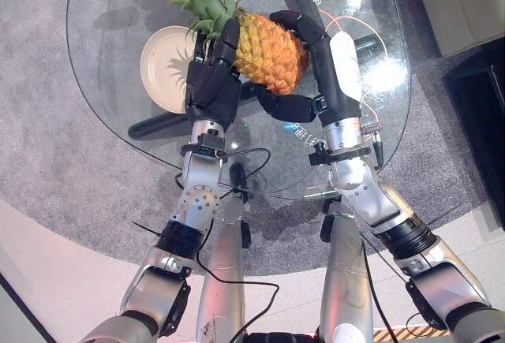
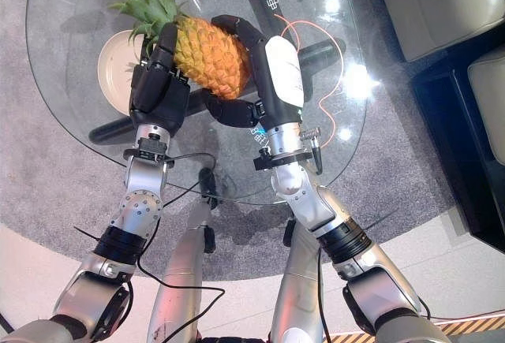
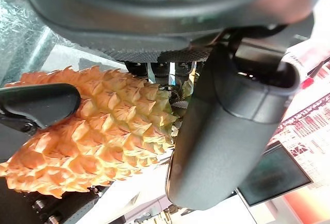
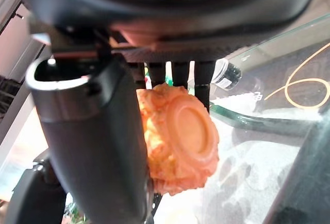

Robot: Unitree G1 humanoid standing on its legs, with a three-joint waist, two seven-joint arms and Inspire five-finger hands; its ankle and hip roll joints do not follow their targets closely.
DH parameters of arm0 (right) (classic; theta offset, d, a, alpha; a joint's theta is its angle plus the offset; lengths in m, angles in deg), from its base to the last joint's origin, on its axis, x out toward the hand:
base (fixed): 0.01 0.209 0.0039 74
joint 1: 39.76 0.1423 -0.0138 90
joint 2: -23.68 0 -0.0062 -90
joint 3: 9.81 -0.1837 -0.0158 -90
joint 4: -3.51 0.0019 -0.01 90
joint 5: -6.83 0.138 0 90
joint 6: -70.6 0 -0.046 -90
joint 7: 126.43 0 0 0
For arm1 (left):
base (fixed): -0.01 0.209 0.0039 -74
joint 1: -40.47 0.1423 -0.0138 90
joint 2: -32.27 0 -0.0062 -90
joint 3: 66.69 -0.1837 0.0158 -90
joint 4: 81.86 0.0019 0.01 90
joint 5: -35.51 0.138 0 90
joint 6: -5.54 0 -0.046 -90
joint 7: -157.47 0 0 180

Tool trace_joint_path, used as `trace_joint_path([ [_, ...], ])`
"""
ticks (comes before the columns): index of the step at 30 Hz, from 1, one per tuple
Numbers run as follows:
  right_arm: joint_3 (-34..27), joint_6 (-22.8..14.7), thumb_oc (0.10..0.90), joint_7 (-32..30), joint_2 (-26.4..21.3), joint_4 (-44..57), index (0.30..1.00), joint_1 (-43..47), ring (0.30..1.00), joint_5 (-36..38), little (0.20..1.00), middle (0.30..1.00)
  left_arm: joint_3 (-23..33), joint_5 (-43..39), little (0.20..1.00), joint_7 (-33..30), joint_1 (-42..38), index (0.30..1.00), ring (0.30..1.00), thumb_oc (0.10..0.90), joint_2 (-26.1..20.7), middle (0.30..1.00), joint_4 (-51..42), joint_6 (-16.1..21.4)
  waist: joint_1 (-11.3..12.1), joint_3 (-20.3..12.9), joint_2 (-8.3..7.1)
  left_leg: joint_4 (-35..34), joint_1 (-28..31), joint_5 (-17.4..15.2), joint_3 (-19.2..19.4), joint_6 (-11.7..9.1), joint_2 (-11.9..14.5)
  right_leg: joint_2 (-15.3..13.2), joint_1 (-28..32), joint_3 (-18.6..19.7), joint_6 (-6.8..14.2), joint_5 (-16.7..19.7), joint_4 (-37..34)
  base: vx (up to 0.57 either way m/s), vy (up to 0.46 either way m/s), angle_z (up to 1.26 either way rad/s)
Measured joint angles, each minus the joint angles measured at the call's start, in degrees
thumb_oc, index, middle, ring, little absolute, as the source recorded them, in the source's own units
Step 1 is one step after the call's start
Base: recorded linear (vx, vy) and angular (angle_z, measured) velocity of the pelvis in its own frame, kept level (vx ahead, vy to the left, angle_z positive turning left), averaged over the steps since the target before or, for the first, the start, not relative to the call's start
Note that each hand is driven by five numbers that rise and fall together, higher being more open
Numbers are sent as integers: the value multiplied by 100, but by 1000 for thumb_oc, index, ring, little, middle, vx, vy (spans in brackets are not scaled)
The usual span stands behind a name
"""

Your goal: Pick up the fruit to the plate

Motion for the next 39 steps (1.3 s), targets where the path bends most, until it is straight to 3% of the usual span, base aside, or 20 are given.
trace_joint_path([
  [12, 67, -5, 100, 115, -61, 0, 300, 69, 300, -192, 200, 300, -4, -133, 900, -62, 11, 900, 900, 800, 40, 900, -5, 330, 1, 0, 0, 0, -3, 0, -6, 0, 0, 0, 0, -4, 0, 0, 0, 0, 0, 0],
  [13, 78, -6, 100, 115, -60, 0, 300, 71, 300, -205, 200, 300, -4, -133, 864, -74, 11, 869, 869, 764, 66, 869, -5, 386, 2, 0, 0, 0, -3, 0, -7, 0, -1, 0, 1, -4, 0, 0, 0, 0, 0, 0],
  [14, 91, -10, 100, 115, -60, 0, 300, 77, 300, -208, 200, 300, -2, -133, 601, -79, 11, 644, 644, 501, 95, 644, -5, 459, 2, 2, -3, 0, -4, 0, -8, 0, 0, 0, 1, -6, 0, 0, -1, 0, 0, 0],
  [15, 103, -13, 100, 114, -62, 0, 300, 79, 300, -209, 200, 300, 2, -133, 532, -84, 11, 585, 585, 432, 132, 585, -5, 528, 2, 2, -3, 0, -5, 0, -9, 0, -1, 0, 0, -7, 0, -1, -2, 0, 0, 0],
  [16, 109, -22, 100, 114, -60, 0, 300, 80, 300, -209, 200, 300, 2, -133, 200, -92, 11, 300, 300, 100, 150, 300, -6, 587, 1, 2, -4, 0, -6, 0, -10, 0, -1, 0, 0, -8, 0, 0, -2, 0, 0, 0],
  [29, 371, -258, 100, 210, -63, 176, 300, 79, 300, -432, 200, 300, 201, 25, 200, -326, -11, 300, 300, 100, 191, 300, -51, 1178, -4, 12, -20, -1, -12, 0, -17, 0, -3, -1, -1, -10, 1, -1, -5, 0, 0, 0],
  [39, 367, -317, 100, 210, -71, 196, 300, 93, 300, -452, 200, 300, 229, 144, 200, -388, -13, 300, 300, 100, 192, 300, -129, 1249, -7, 13, -22, -1, -19, 0, -24, 0, -3, -1, -3, -14, 2, -2, -5, 0, 0, 0],
])
